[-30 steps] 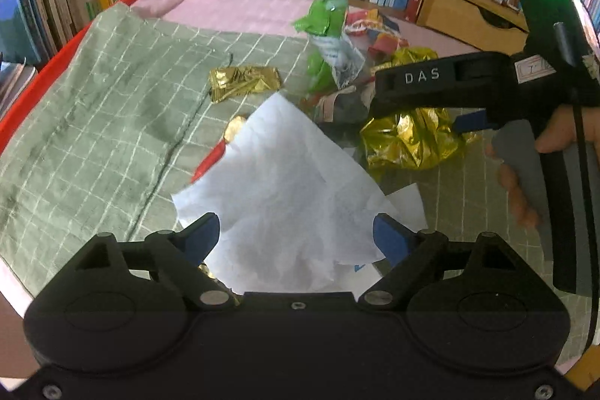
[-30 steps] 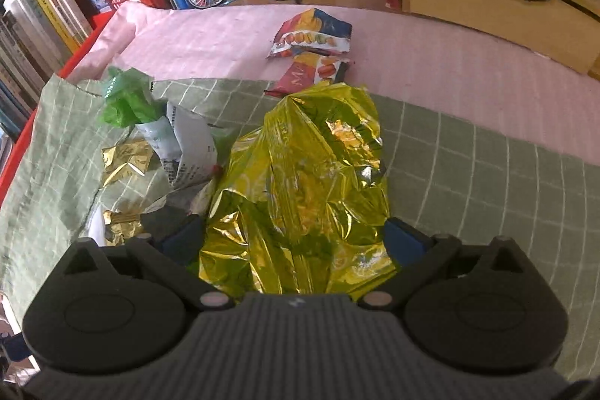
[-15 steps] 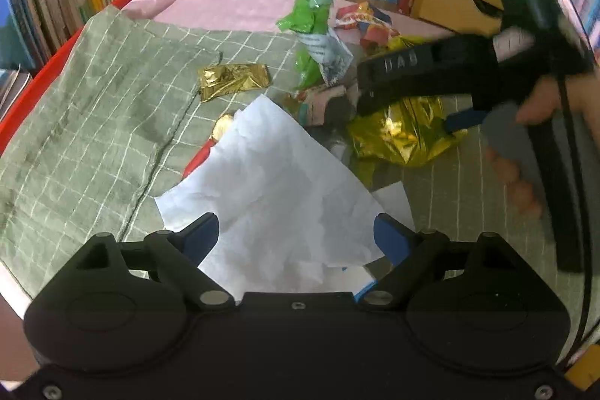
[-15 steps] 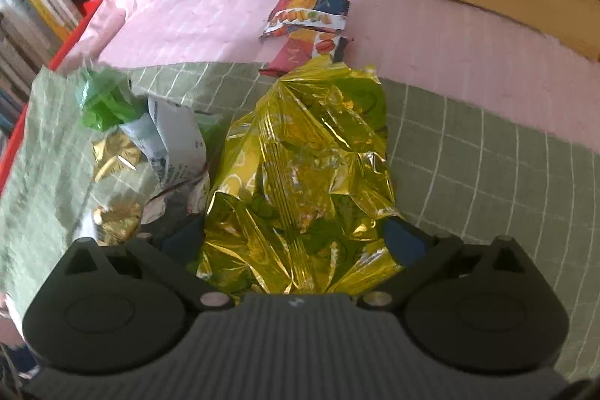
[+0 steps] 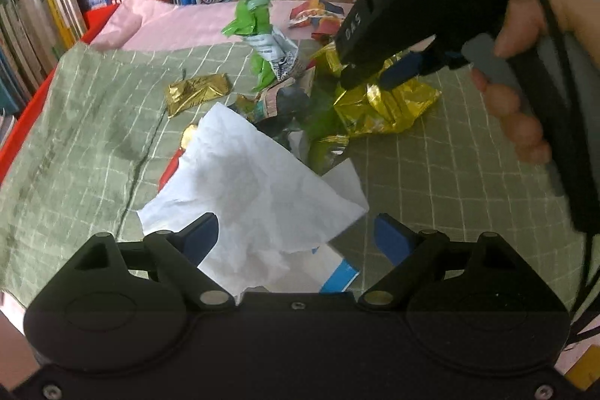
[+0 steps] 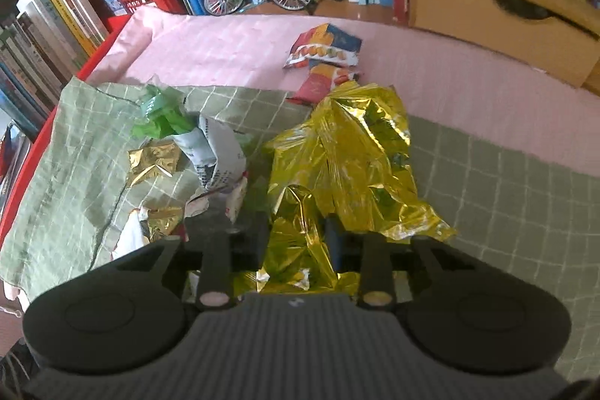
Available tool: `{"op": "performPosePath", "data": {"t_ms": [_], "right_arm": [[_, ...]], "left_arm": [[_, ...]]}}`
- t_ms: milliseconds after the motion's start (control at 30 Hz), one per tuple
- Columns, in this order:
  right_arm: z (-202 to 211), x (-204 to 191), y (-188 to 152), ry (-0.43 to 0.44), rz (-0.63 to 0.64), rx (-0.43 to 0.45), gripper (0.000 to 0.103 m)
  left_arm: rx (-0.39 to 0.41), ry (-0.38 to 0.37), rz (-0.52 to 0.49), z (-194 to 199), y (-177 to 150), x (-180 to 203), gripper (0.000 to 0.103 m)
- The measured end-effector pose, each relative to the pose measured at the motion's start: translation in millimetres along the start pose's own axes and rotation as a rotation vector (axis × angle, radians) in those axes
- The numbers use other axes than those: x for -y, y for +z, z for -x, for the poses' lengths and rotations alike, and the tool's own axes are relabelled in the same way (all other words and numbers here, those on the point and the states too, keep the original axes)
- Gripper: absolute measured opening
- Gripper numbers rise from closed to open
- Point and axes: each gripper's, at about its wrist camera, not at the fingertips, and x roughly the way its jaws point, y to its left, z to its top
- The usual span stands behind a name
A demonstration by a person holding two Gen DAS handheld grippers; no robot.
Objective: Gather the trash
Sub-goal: 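Grasp the gold foil bag with the right gripper while the left gripper approaches the white tissue, then grasp the white tissue with the left gripper while the right gripper lifts the gold foil bag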
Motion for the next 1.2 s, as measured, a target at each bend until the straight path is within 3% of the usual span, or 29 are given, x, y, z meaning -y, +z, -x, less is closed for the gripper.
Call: {"op": "performPosePath", "data": {"t_ms": [167, 233, 267, 300, 333, 400, 433, 633, 867, 933, 1033, 1200], "right_arm": [[11, 10, -3, 0.013, -0.025, 0.011, 0.028], [14, 15, -5, 0.013, -0.045, 0.014, 0.028], [15, 17, -6, 0.017, -0.051, 0.016, 0.030], [16, 19, -7, 0.022, -0.056, 0.021, 0.039], [18, 20, -8, 0.027, -0.060, 0.030, 0.051], [19, 20, -9, 0.039, -0.055, 0.046, 0.078], [20, 19, -9, 0.044, -0.050, 0.054, 0.081], [8, 11, -2, 0.009, -0.024, 0.046, 0.085], [-11, 3, 1, -0.040, 0.006, 0.016, 0.085], [-16, 1, 3, -0.041, 0.007, 0.006, 0.083], [-25, 2, 4, -0.046, 0.004, -0.009, 0.063], [-18, 2, 5, -0.025, -0.001, 0.016, 0.049]], "left_arm": [[-0.023, 0.057, -0.054, -13, 1, 8, 0.083], [-0.041, 0.049, -0.069, -18, 3, 10, 0.067], [-0.052, 0.041, -0.069, -19, 4, 10, 0.043], [-0.061, 0.032, -0.060, -20, 6, 9, 0.022], [-0.070, 0.025, -0.034, -18, 8, 7, 0.017], [-0.044, 0.014, 0.020, -9, 12, 1, 0.014], [-0.025, 0.016, 0.032, -4, 14, -1, 0.013], [0.074, 0.113, 0.021, 24, 25, -11, 0.005], [0.095, 0.145, 0.118, 30, 34, -39, 0.005], [0.094, 0.145, 0.141, 30, 33, -45, 0.005], [0.094, 0.149, 0.161, 30, 33, -51, 0.005], [0.098, 0.144, 0.168, 30, 34, -52, 0.005]]}}
